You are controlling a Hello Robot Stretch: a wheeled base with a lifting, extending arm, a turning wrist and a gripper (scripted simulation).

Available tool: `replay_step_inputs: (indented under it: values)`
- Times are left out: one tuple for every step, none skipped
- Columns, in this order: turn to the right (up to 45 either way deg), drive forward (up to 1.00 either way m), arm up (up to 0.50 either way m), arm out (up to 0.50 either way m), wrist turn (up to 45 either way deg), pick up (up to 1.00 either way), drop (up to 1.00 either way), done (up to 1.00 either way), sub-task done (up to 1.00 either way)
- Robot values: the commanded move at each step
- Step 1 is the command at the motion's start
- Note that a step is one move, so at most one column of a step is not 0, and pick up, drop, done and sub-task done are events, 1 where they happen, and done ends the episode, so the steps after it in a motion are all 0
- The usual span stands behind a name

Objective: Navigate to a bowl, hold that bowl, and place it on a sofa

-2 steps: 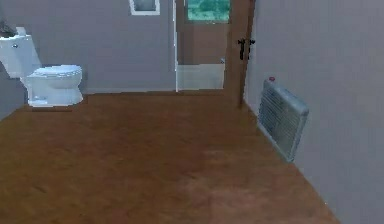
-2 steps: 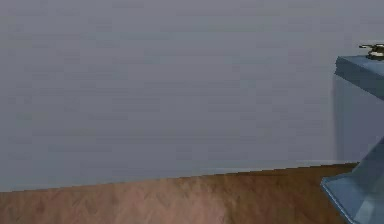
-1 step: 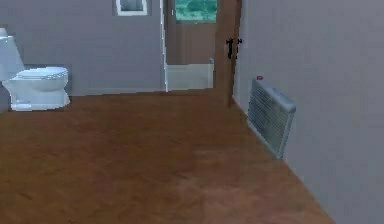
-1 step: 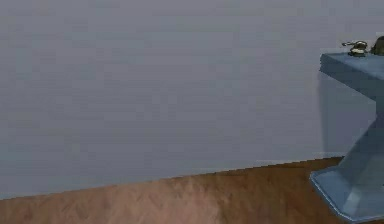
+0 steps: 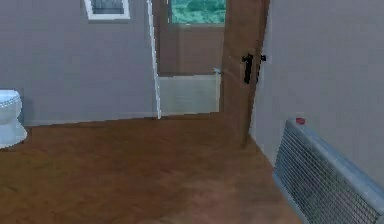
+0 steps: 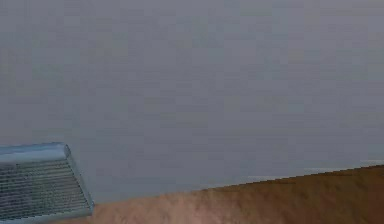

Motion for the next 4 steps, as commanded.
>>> replay_step_inputs:
  values:
    - [0.0, 1.00, 0.00, 0.00, 0.0, 0.00, 0.00, 0.00, 0.00]
    - [0.0, 1.00, 0.00, 0.00, 0.0, 0.00, 0.00, 0.00, 0.00]
    - [0.0, 0.90, 0.00, 0.00, 0.0, 0.00, 0.00, 0.00, 0.00]
    - [39.0, 0.00, 0.00, 0.00, 0.0, 0.00, 0.00, 0.00, 0.00]
